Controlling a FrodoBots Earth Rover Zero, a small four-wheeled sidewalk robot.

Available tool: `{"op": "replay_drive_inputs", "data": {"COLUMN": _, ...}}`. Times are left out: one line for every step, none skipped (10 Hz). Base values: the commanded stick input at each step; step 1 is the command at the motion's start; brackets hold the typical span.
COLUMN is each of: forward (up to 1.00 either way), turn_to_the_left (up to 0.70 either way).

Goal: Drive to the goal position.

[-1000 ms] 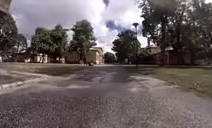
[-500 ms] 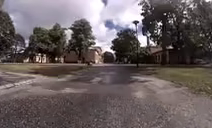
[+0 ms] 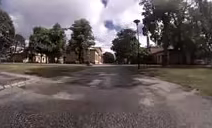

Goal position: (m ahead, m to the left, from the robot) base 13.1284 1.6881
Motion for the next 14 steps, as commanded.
{"op": "replay_drive_inputs", "data": {"forward": 0.7, "turn_to_the_left": 0.0}}
{"op": "replay_drive_inputs", "data": {"forward": 0.7, "turn_to_the_left": 0.0}}
{"op": "replay_drive_inputs", "data": {"forward": 0.7, "turn_to_the_left": 0.0}}
{"op": "replay_drive_inputs", "data": {"forward": 0.7, "turn_to_the_left": 0.0}}
{"op": "replay_drive_inputs", "data": {"forward": 0.7, "turn_to_the_left": 0.0}}
{"op": "replay_drive_inputs", "data": {"forward": 0.7, "turn_to_the_left": 0.0}}
{"op": "replay_drive_inputs", "data": {"forward": 0.7, "turn_to_the_left": 0.0}}
{"op": "replay_drive_inputs", "data": {"forward": 0.7, "turn_to_the_left": 0.0}}
{"op": "replay_drive_inputs", "data": {"forward": 0.7, "turn_to_the_left": 0.0}}
{"op": "replay_drive_inputs", "data": {"forward": 0.7, "turn_to_the_left": 0.0}}
{"op": "replay_drive_inputs", "data": {"forward": 0.7, "turn_to_the_left": 0.0}}
{"op": "replay_drive_inputs", "data": {"forward": 0.7, "turn_to_the_left": 0.0}}
{"op": "replay_drive_inputs", "data": {"forward": 0.7, "turn_to_the_left": 0.0}}
{"op": "replay_drive_inputs", "data": {"forward": 0.7, "turn_to_the_left": 0.0}}
